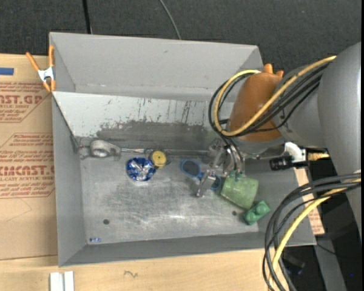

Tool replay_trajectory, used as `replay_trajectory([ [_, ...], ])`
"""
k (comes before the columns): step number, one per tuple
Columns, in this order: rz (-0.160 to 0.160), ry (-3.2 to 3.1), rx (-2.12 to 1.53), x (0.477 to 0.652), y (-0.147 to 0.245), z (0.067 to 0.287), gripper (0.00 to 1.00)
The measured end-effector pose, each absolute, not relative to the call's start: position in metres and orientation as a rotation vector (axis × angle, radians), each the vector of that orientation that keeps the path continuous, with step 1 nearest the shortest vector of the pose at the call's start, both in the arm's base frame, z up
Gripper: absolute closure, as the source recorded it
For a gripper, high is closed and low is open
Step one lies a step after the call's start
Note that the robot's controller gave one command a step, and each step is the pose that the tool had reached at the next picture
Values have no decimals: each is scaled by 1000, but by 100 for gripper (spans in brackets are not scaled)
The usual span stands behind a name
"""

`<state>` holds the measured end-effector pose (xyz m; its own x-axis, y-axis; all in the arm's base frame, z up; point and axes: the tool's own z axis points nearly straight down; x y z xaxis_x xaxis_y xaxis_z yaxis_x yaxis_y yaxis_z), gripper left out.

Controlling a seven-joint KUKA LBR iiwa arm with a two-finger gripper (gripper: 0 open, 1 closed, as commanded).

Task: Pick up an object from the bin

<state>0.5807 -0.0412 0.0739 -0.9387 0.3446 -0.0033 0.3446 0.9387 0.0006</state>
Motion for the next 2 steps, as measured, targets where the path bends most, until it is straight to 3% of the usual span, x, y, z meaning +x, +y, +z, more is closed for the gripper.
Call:
replay_trajectory([
  [1,2,3092,548,581,-40,76,100],
  [2,0,3133,-23,569,-16,209,100],
])
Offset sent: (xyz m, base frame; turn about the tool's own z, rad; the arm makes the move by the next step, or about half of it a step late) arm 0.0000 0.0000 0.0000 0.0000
